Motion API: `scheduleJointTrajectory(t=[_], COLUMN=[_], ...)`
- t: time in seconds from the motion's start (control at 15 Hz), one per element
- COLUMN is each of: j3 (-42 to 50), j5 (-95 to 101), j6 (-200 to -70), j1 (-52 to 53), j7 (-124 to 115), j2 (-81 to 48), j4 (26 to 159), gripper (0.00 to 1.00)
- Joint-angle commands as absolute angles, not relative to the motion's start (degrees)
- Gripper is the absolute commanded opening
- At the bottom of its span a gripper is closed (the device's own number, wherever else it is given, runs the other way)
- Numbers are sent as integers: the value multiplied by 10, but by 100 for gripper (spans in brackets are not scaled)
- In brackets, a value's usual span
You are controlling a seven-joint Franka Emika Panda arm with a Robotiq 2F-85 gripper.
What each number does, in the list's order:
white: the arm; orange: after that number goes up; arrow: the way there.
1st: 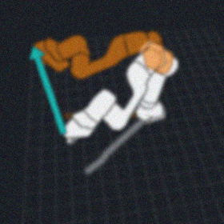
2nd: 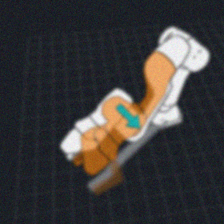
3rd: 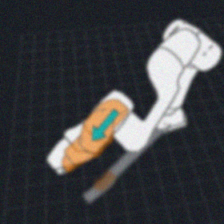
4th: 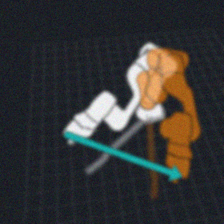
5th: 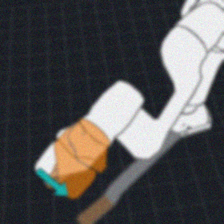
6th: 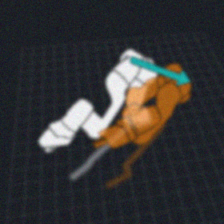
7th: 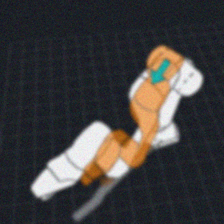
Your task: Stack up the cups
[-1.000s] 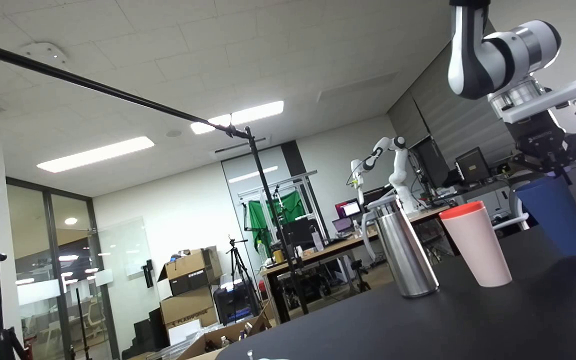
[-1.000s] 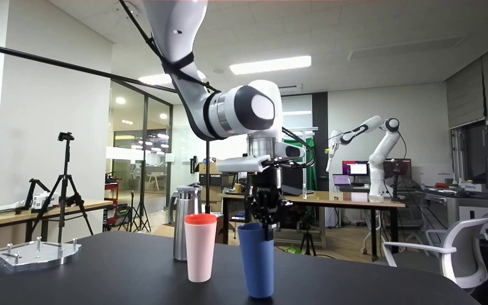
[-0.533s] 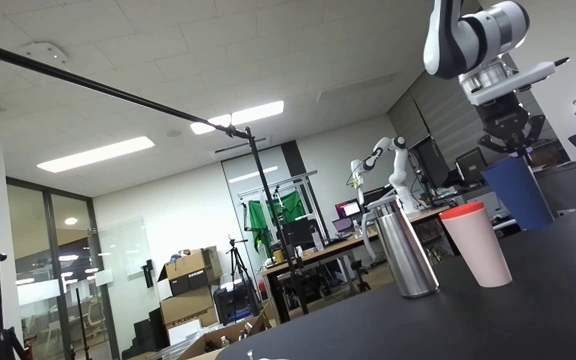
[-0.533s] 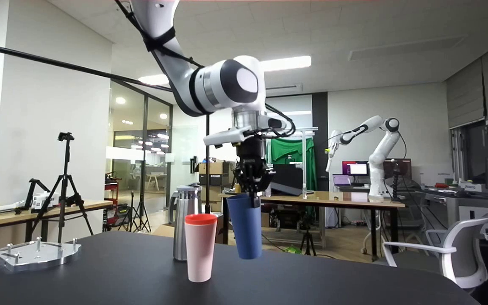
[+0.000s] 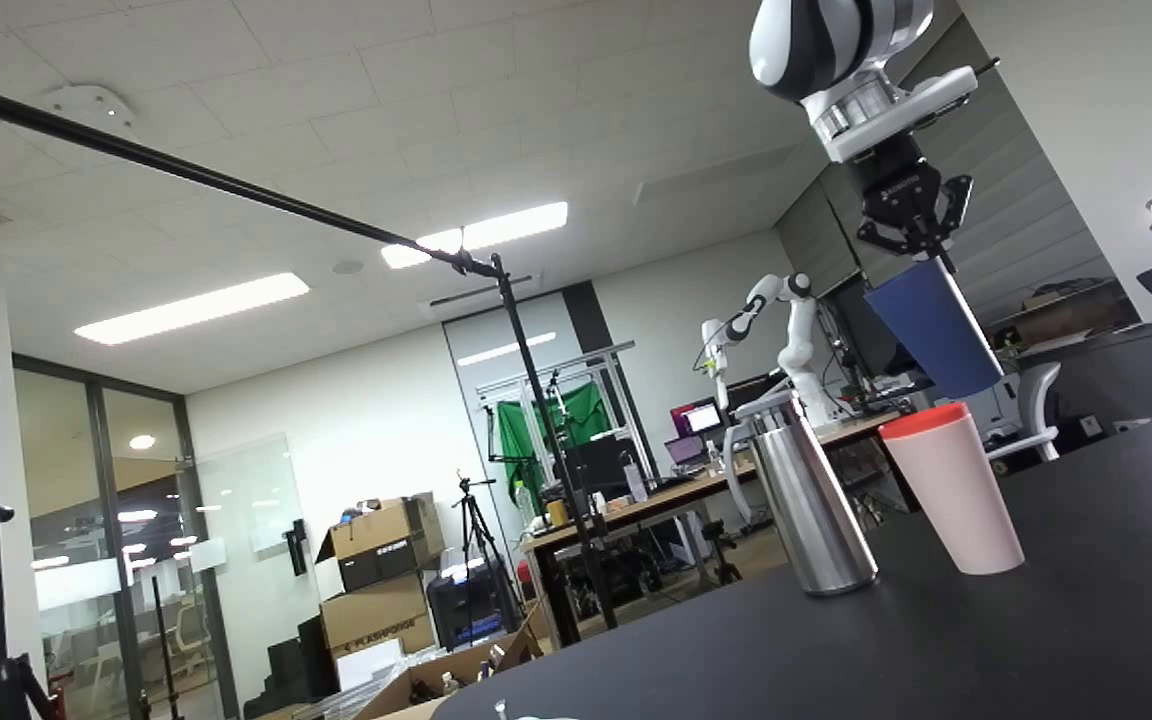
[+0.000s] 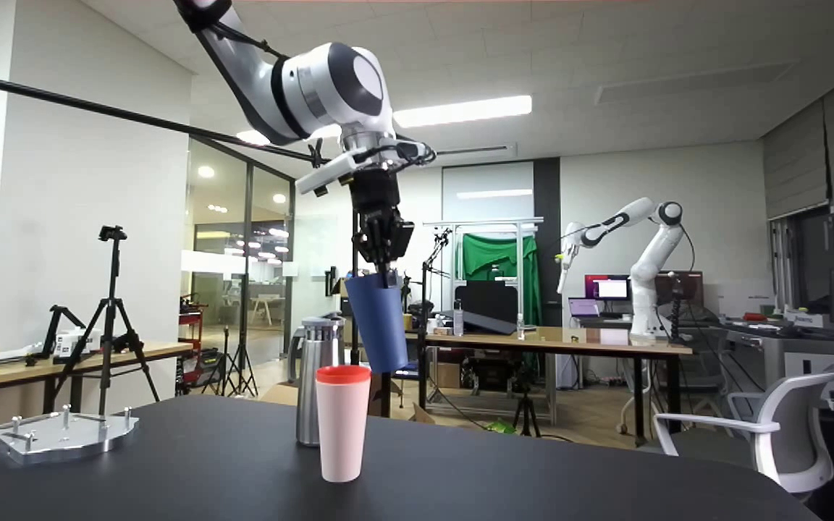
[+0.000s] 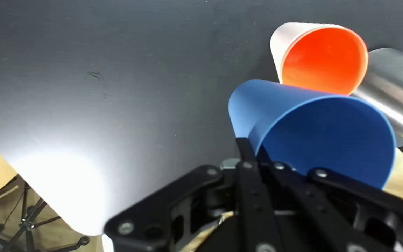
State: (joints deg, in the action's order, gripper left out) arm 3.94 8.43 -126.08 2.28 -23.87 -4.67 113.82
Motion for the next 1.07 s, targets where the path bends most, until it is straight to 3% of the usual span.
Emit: scheduleJointTrajectory(t=[0.0,1.0], j3=[24,5], j5=[151,24], j6=[-1203,-1166], j1=[30,21], j7=[-302,-218], j2=[-36,-54], j4=[1100,1055], gripper=[1,1])
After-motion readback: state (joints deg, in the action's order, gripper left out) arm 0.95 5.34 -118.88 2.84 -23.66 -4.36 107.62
